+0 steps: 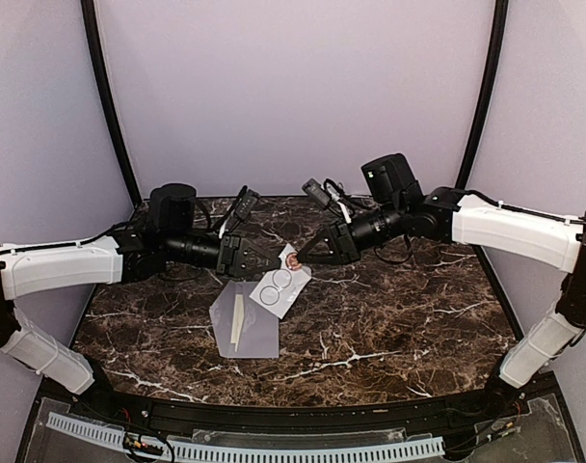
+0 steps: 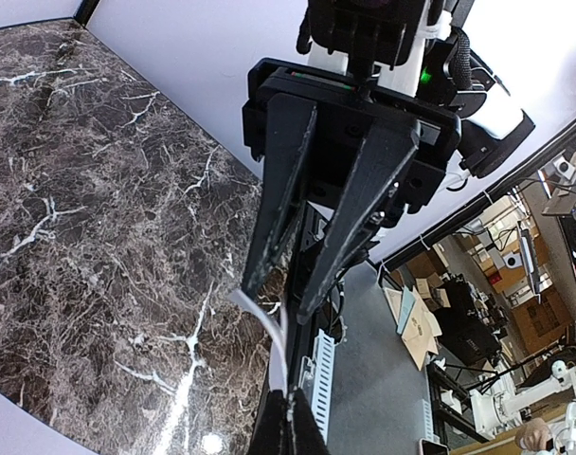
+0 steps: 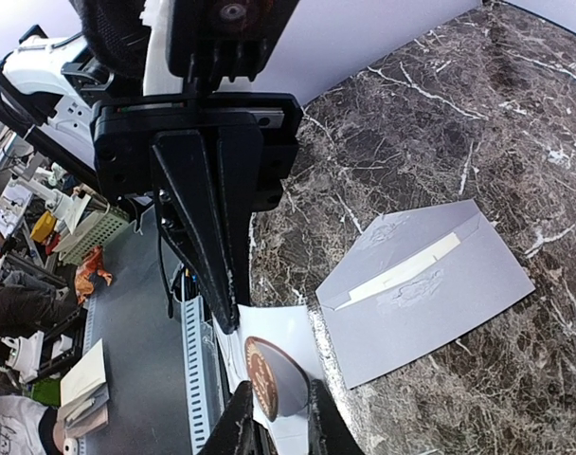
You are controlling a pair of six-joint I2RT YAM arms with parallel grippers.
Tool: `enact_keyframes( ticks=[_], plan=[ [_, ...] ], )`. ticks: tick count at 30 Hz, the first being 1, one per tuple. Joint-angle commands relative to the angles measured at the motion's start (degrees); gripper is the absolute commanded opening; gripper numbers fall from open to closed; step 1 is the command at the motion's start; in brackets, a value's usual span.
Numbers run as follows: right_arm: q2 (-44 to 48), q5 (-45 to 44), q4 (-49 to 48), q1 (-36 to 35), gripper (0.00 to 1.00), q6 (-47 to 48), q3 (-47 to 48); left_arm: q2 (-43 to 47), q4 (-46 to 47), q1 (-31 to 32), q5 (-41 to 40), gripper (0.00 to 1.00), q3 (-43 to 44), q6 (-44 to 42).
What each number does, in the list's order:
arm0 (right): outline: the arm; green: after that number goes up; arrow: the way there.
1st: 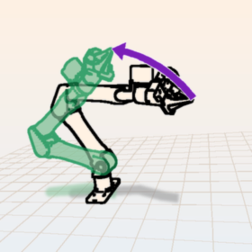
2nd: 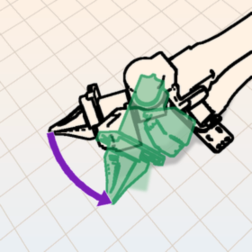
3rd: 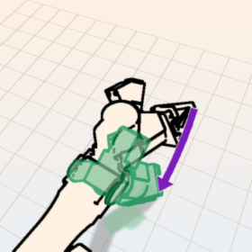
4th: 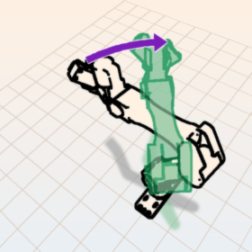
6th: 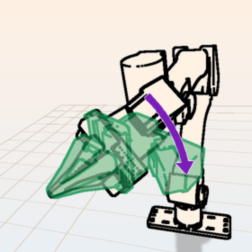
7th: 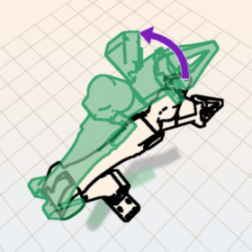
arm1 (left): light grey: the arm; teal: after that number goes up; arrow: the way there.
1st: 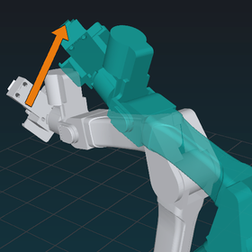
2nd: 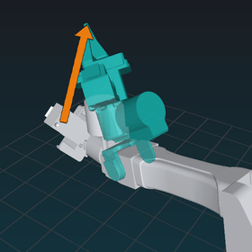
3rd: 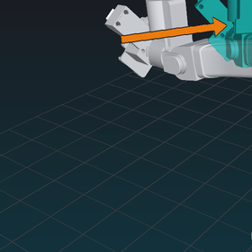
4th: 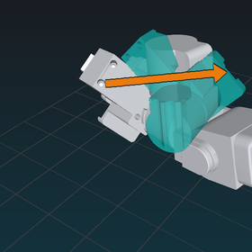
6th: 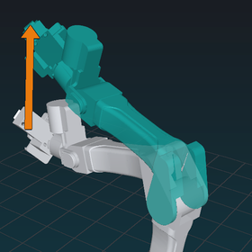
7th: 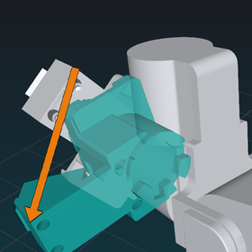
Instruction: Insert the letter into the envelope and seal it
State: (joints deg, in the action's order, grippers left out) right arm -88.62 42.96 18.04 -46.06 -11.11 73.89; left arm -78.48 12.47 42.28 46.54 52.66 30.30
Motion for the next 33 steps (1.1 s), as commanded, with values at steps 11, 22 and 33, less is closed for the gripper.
enact_keyframes(
  ticks=[11, 22, 33],
  plan=[
    [-0.6, 2.9, -3.0, 0.0, 0.07, 0.0, 0.9, 0.4, 1.1, 0.1, 0.6, 0.0, 0.4, 0.2],
    [0.0, 2.2, -2.8, 0.0, 0.14, -0.2, 0.8, 0.1, -2.2, 0.1, -1.5, 0.0, 1.1, -0.7],
    [-1.2, 2.5, -2.9, 0.0, 0.15, -0.4, 0.8, 0.4, -0.8, 0.0, -0.5, 0.0, 0.8, 0.2]
  ],
)
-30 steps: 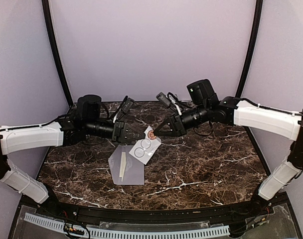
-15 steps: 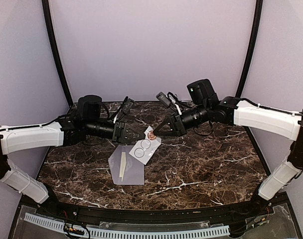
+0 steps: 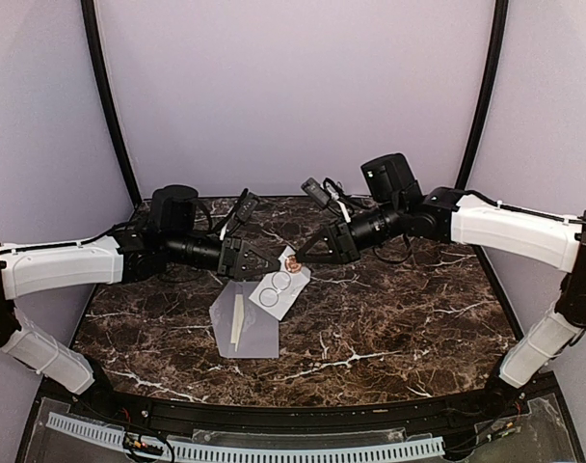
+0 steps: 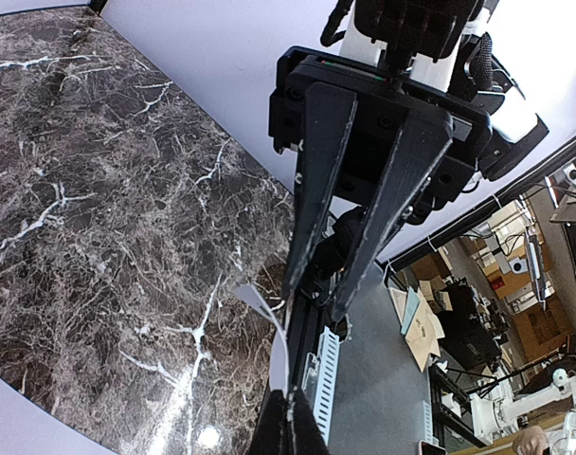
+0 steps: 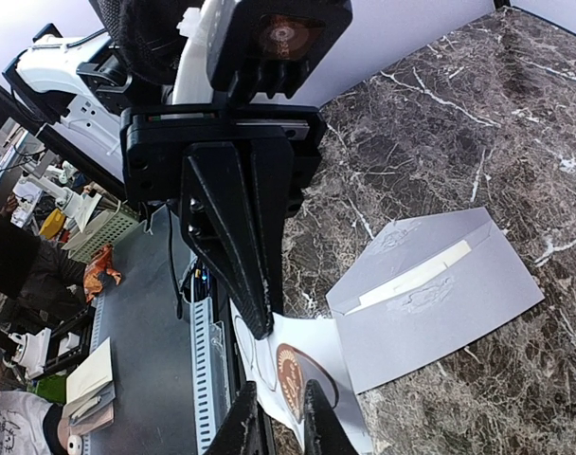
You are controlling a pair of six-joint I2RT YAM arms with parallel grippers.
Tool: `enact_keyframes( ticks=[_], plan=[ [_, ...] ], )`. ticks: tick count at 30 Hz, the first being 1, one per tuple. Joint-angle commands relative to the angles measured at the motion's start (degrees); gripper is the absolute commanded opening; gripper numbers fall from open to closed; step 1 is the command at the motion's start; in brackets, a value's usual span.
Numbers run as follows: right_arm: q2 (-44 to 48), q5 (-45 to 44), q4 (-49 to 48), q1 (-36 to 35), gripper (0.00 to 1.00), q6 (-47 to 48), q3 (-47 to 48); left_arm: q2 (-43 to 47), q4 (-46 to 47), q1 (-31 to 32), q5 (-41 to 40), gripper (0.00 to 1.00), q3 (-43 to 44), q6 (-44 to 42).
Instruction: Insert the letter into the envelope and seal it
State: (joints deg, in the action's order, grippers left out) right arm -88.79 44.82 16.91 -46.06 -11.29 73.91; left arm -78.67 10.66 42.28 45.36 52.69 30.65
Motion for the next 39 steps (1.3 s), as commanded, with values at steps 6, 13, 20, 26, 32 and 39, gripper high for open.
enact_keyframes(
  ticks=[6, 13, 20, 26, 32, 39],
  plan=[
    [-1.7, 1.1, -1.8, -0.1, 0.14, -0.2, 0.8, 0.6, 1.1, 0.0, 0.8, 0.0, 0.7, -0.1],
    [-1.4, 1.0, -2.0, -0.1, 0.0, -0.2, 0.8, 0.6, 0.7, 0.1, -0.3, 0.0, 0.8, 0.3],
    [-1.4, 1.0, -1.9, -0.3, 0.0, 0.1, 0.9, 0.0, -0.6, 0.1, -2.4, 0.0, 1.3, 2.0],
    [-1.5, 1.0, -1.6, -1.1, 0.0, 0.6, 1.2, -1.6, -2.9, 0.1, -4.4, 0.0, 2.1, 4.1],
    [-2.5, 0.7, -0.3, -1.5, 0.0, 1.4, 2.0, -2.5, -3.1, 0.1, -4.5, 0.0, 2.3, 4.8],
    [-2.4, 0.4, -0.2, -1.8, 0.0, 1.6, 2.2, -2.4, -3.1, 0.1, -4.7, 0.0, 2.2, 5.0]
  ],
)
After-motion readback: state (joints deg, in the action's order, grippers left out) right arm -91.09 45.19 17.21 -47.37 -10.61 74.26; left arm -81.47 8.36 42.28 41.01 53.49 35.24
